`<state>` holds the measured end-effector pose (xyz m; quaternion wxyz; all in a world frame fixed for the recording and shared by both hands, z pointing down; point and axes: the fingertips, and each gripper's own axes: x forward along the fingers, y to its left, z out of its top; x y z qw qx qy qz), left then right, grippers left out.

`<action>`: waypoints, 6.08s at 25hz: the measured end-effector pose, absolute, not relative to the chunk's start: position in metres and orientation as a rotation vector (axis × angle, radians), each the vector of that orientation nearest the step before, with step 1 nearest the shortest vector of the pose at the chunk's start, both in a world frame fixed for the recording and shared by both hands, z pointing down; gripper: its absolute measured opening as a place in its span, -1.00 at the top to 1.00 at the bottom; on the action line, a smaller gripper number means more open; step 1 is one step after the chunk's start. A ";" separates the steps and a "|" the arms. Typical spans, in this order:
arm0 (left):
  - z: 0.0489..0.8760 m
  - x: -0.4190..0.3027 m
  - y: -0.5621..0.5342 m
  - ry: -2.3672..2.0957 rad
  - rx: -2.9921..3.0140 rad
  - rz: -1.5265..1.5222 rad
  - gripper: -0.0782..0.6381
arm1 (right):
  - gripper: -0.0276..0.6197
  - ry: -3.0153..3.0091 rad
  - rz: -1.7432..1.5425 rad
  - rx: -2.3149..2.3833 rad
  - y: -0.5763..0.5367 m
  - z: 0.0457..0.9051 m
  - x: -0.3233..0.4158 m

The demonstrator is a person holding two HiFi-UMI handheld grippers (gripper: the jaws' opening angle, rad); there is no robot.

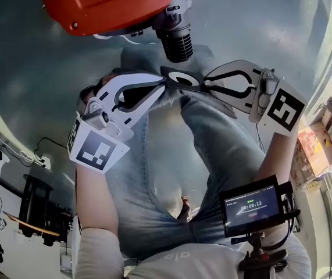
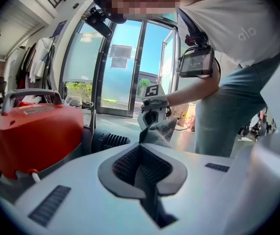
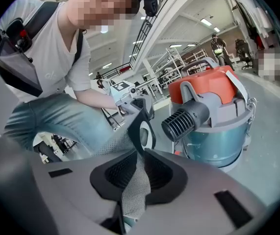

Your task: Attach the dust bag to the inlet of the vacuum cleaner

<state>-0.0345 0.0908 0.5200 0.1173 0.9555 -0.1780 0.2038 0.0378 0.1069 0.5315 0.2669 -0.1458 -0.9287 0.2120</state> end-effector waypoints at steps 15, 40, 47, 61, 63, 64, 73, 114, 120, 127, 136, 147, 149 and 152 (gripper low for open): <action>0.512 -0.041 0.078 -0.581 2.769 0.497 0.76 | 0.82 -2.608 0.620 -0.226 0.093 0.525 0.035; 0.533 -0.047 0.058 -0.560 2.732 0.515 0.76 | 0.84 -2.597 0.441 -0.201 0.082 0.545 0.023; 0.539 -0.046 0.057 -0.583 2.752 0.599 0.76 | 0.89 -2.572 0.460 0.159 0.032 0.548 0.023; 0.548 -0.036 0.046 -0.819 2.757 0.731 0.76 | 0.89 -2.506 0.335 0.357 0.020 0.563 0.030; 0.548 -0.038 0.039 -0.841 2.693 0.614 0.76 | 0.89 -2.474 0.345 0.379 0.018 0.568 0.028; 0.548 -0.038 0.037 -0.833 2.662 0.564 0.76 | 0.89 -2.470 0.339 0.388 0.016 0.569 0.026; 0.549 -0.041 0.019 -0.900 2.498 0.459 0.76 | 0.89 -2.523 0.391 0.463 -0.003 0.559 0.030; 0.530 -0.063 -0.027 -0.976 2.396 0.336 0.76 | 0.89 -2.731 0.511 0.409 -0.047 0.517 0.020; 0.534 -0.065 -0.037 -0.924 2.475 0.362 0.76 | 0.89 -2.697 0.509 0.435 -0.066 0.529 0.008; 0.541 -0.067 -0.050 -1.101 2.355 0.273 0.76 | 0.89 -2.699 0.492 0.571 -0.080 0.533 0.007; 0.508 -0.095 -0.051 -1.093 2.304 0.086 0.76 | 0.88 -2.810 0.693 0.879 -0.101 0.496 0.048; 0.529 -0.086 0.009 -1.061 2.459 1.050 0.02 | 0.25 -2.276 0.076 0.554 -0.056 0.533 0.077; 0.546 -0.101 -0.019 -1.203 2.420 1.122 0.13 | 0.26 -2.245 -0.071 0.453 -0.073 0.548 0.062; 0.557 -0.113 -0.051 -1.290 2.355 1.104 0.36 | 0.89 -2.249 -0.090 0.500 -0.103 0.552 0.050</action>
